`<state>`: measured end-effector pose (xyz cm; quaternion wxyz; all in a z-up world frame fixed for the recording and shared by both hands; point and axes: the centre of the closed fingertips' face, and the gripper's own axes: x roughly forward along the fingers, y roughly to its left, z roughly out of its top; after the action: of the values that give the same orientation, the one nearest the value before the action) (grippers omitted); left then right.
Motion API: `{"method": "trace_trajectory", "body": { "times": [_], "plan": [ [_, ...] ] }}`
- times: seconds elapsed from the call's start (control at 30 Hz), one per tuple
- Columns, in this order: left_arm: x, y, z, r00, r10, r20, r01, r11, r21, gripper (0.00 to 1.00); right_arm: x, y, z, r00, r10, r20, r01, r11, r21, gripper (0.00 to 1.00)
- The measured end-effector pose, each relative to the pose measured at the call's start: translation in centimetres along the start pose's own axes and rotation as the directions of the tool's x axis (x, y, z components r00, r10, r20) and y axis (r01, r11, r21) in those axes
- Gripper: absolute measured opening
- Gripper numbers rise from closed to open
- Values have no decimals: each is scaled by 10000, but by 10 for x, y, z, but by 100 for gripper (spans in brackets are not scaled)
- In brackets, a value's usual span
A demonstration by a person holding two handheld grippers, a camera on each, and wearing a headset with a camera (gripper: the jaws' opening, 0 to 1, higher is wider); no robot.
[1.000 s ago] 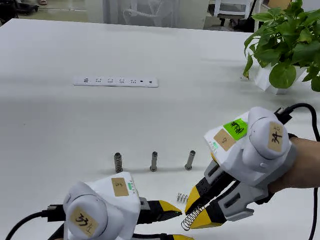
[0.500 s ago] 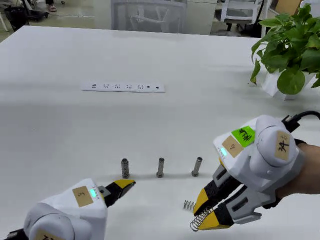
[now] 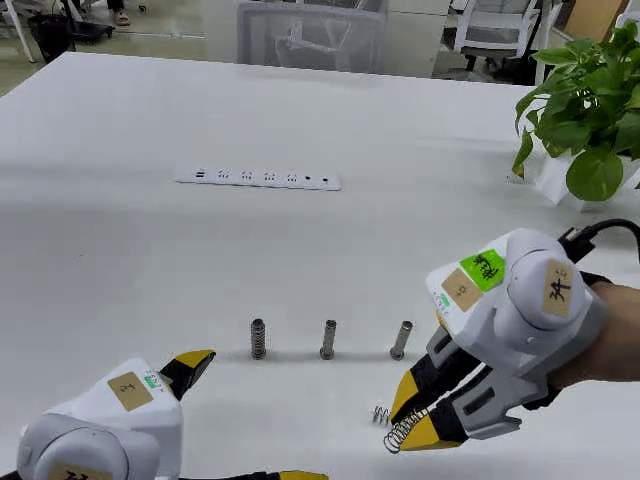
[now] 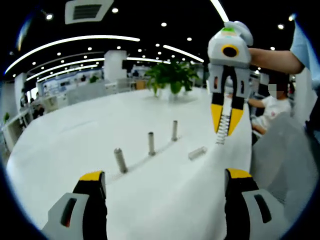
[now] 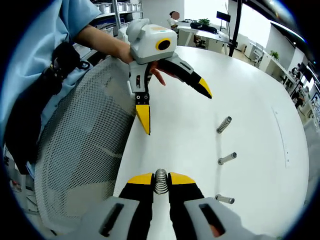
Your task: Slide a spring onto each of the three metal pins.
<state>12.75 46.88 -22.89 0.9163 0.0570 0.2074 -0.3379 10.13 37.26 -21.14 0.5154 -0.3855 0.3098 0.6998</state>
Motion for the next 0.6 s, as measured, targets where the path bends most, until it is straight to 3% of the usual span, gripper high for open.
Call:
{"method": "trace_trajectory", "body": {
  "times": [0.2,0.47,0.6],
  "plan": [
    [-2,2,-8,9994,222,-253,-218,9996,151,100,-8,-26,5,9983,-268,-520,236,9978,-611,12],
    [-3,3,-8,9991,367,-217,-364,9992,138,100,-21,-75,20,9911,-998,-879,905,9904,-1044,12],
    [-5,3,-6,9990,425,-102,-424,9990,127,100,-22,-93,26,9858,-1220,-1153,1067,9857,-1305,12]
  ]
}}
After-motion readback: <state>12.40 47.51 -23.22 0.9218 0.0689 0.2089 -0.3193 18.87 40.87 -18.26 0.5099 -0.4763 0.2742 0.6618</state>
